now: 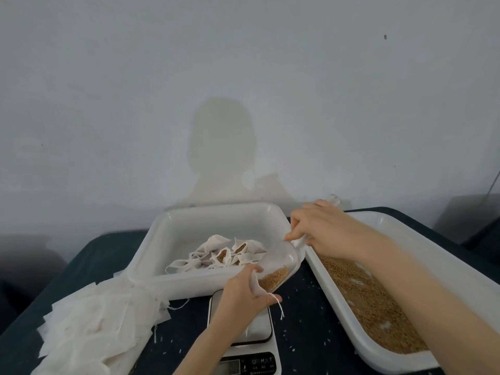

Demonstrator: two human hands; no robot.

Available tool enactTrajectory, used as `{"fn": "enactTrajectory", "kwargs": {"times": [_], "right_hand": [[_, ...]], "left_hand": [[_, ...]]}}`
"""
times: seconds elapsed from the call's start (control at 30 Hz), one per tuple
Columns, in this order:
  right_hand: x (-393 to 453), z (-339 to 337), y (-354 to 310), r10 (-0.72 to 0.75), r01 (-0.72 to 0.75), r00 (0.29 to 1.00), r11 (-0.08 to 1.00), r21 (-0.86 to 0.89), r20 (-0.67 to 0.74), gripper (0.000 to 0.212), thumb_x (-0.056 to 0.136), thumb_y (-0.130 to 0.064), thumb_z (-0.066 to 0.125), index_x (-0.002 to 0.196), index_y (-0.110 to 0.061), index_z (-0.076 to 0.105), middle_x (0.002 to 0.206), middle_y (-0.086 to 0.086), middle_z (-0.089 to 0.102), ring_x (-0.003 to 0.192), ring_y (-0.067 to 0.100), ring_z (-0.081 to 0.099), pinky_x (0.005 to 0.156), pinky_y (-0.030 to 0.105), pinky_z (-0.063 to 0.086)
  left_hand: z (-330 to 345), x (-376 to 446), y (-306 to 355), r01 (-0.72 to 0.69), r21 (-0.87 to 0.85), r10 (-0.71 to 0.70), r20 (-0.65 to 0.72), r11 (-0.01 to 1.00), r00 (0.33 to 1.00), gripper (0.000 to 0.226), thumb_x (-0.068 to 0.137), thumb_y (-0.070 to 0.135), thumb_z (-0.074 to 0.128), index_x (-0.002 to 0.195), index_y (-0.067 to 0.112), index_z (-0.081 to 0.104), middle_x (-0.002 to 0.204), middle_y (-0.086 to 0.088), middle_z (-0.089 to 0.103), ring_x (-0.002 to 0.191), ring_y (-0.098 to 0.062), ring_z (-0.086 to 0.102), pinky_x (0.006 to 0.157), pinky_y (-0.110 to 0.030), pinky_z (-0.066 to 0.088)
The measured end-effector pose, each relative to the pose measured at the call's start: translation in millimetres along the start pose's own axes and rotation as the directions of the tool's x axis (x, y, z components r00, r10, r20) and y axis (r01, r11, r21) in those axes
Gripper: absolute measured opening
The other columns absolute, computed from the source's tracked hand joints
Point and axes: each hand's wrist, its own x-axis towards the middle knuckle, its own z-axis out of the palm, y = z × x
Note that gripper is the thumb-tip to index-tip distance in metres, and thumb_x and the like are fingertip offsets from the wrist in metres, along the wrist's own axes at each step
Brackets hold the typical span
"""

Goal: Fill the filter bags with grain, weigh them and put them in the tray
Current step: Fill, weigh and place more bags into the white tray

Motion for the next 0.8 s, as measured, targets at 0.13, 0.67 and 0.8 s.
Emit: {"fn": "enactTrajectory", "kwargs": {"times": [0.13, 0.67, 0.8], "right_hand": [[8.8, -12.9, -14.2, -0.025, 0.022, 0.999, 0.995, -0.093, -0.032, 0.063, 0.087, 0.009, 0.051, 0.131, -0.036, 0.057, 0.108, -0.008, 0.055, 0.102, 0.016, 0.044, 0.087, 0.025, 0.024], [48.7, -45.3, -61.7, -0.158, 0.088, 0.98, 0.89, -0.447, -0.122, 0.049, 0.085, 0.013, 0.026, 0.109, -0.013, 0.061, 0.106, 0.005, 0.052, 0.113, 0.025, 0.043, 0.118, 0.038, -0.014], [41.4, -42.1, -53.9, -0.173, 0.086, 0.974, 0.882, -0.464, -0.149, 0.052, 0.086, 0.012, 0.027, 0.112, -0.018, 0.06, 0.109, 0.002, 0.051, 0.115, 0.023, 0.042, 0.116, 0.038, -0.018]], "left_hand": [[5.9, 3.8, -6.6, 0.019, -0.105, -0.026, -0.069, 0.994, 0.997, 0.053, 0.069, 0.038, 0.083, 0.107, 0.04, 0.047, 0.074, 0.013, 0.059, 0.082, -0.002, 0.058, 0.066, -0.011, 0.04], [-2.3, 7.4, 1.2, -0.003, -0.273, -0.07, -0.258, 0.962, 0.963, 0.043, 0.076, 0.035, 0.076, 0.11, 0.032, 0.051, 0.082, 0.008, 0.058, 0.076, -0.004, 0.056, 0.057, -0.01, 0.038], [-8.0, 5.8, -0.4, -0.025, -0.261, -0.043, -0.252, 0.965, 0.967, 0.042, 0.075, 0.038, 0.076, 0.108, 0.032, 0.051, 0.069, 0.009, 0.05, 0.065, -0.002, 0.052, 0.056, -0.008, 0.037]]}}
